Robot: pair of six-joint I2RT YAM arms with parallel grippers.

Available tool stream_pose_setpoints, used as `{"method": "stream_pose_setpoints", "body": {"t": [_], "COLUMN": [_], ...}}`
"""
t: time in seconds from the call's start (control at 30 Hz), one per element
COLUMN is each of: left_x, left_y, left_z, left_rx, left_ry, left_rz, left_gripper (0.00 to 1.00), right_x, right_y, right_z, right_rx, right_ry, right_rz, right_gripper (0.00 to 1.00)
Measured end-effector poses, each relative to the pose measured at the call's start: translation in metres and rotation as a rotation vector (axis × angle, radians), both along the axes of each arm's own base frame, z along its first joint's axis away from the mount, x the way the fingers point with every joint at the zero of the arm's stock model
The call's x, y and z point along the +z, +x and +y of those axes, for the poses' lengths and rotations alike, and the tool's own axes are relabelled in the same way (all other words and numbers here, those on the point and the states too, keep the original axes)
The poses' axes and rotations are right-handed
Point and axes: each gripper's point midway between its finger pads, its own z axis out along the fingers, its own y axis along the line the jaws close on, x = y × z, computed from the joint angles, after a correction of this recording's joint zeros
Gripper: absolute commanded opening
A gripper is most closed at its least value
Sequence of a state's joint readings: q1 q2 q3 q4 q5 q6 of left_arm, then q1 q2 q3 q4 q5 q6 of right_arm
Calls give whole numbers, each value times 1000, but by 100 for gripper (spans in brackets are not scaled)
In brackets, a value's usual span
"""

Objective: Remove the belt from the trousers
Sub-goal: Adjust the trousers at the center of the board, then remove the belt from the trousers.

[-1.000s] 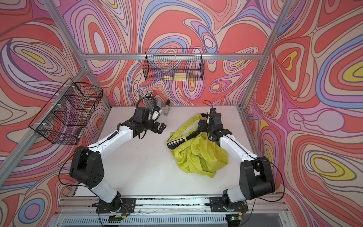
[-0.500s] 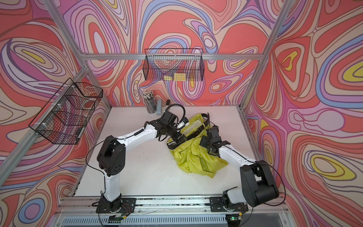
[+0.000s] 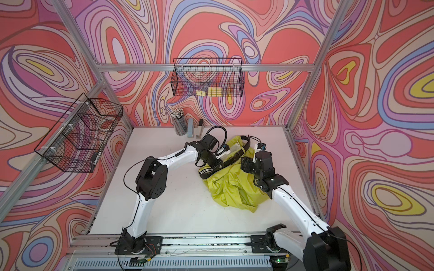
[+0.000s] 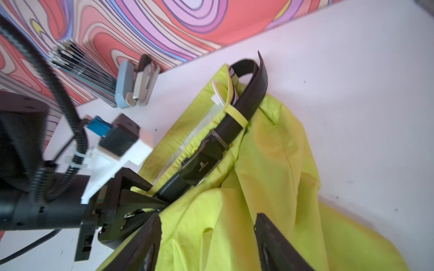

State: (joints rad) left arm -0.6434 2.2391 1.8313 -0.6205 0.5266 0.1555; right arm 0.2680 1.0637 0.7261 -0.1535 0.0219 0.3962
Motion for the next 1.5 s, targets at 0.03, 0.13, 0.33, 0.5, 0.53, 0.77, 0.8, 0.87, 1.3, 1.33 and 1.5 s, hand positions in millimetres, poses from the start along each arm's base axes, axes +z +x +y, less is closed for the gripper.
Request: {"method": "stream_pose_setpoints", "body": {"t": [0.03,0.13,0.33,0.5,0.53,0.77,0.8,0.87,1.3,1.33,1.5], "left_x": [2,24,133,219,228,225,221,215,214,214,216], "left_y": [0,0,17,5,-2,-35,-36,-40,-43,-43,-45], "left_z": [2,14,57,89,91,95,96,98,98,98,97], "left_rx": [-1,5,57,48,37,-3,-2,0,-16,-16,-17], "left_ry": [-2,-29,-208,-317,-323,-294,-286,-273,-284,-285,-296], "left_rz": [11,56,45,-31,-35,33,49,76,91,93,103], "left_gripper": [0,0,0,0,0,0,0,0,0,0,0], "right_x": [8,27,59,83,86,88,85,78,48,45,34], "right_y": [1,8,26,46,50,64,65,67,56,57,62], "right_z": [0,1,20,57,68,134,139,148,183,187,205], "right_rx": [11,61,220,381,422,638,659,697,814,813,812], "right_ry": [-20,-111,-372,-574,-617,-826,-839,-859,-742,-721,-652], "right_rz": [-34,-138,-351,-514,-545,-691,-699,-715,-770,-775,-787], "right_gripper": [67,67,67,67,67,65,65,65,62,61,54]}}
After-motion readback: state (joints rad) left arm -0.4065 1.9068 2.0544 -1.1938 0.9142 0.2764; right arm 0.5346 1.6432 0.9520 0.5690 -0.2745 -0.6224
